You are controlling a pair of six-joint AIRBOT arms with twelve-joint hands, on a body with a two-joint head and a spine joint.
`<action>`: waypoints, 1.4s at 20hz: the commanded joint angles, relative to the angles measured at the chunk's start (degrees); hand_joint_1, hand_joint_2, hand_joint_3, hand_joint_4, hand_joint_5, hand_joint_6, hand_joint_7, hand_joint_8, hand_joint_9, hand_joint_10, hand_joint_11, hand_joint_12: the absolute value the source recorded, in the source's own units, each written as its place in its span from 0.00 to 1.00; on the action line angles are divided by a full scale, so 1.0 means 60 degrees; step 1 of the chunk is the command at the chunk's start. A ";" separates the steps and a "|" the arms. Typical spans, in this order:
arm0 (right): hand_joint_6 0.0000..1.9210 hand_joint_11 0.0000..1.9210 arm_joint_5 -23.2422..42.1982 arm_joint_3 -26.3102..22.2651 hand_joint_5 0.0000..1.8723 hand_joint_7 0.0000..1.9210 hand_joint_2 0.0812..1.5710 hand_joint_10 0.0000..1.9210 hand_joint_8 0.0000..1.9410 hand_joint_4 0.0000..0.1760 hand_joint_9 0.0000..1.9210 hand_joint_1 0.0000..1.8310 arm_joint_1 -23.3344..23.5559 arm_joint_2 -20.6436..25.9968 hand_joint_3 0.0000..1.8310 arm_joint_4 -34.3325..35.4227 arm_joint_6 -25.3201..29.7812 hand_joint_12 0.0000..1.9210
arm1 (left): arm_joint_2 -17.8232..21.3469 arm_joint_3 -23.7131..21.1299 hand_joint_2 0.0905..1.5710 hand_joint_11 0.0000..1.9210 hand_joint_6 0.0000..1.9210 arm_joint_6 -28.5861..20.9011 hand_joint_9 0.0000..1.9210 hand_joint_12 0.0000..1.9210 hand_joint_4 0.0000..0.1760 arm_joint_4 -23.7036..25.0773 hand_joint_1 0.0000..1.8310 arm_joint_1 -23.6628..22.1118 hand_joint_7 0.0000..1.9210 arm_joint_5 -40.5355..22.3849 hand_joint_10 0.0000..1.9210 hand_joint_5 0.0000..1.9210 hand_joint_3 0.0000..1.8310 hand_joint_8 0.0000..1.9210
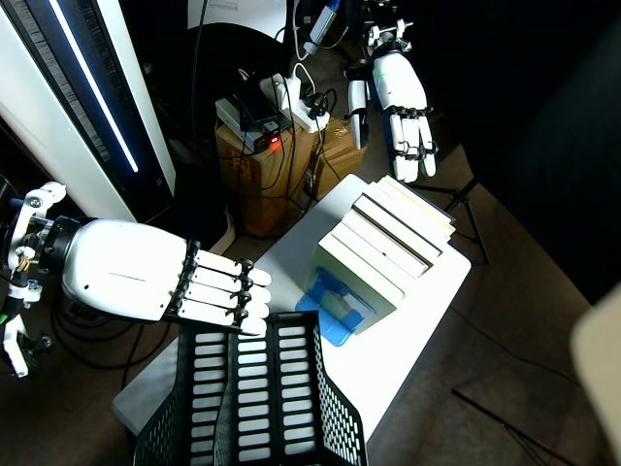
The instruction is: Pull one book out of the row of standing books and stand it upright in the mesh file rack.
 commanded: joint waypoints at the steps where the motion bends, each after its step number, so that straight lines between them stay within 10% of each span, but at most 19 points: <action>1: 0.00 0.00 0.1005 -0.0039 0.00 0.00 0.83 0.00 0.00 0.00 0.00 0.10 0.0116 0.0067 0.01 -0.0102 -0.0086 0.01 | 0.0073 0.0070 0.87 0.00 0.01 -0.0023 0.00 0.00 0.02 -0.0120 0.09 -0.0062 0.00 -0.0960 0.00 0.02 0.01 0.00; 17: 0.00 0.00 0.0971 -0.0046 0.00 0.00 0.84 0.00 0.00 0.00 0.00 0.13 -0.0026 0.0067 0.00 0.0460 -0.0503 0.00 | -0.0243 0.0170 0.75 0.00 0.01 0.1625 0.00 0.00 0.44 0.0583 0.03 -0.1396 0.00 0.1140 0.00 0.13 0.00 0.00; 28: 0.00 0.00 0.1055 -0.0045 0.00 0.00 0.84 0.00 0.00 0.17 0.00 0.10 -0.0200 0.0067 0.00 0.0718 -0.0550 0.00 | -0.0949 0.0538 0.76 0.00 0.02 0.3327 0.00 0.00 0.49 0.0582 0.03 -0.2406 0.00 0.2943 0.00 0.20 0.00 0.00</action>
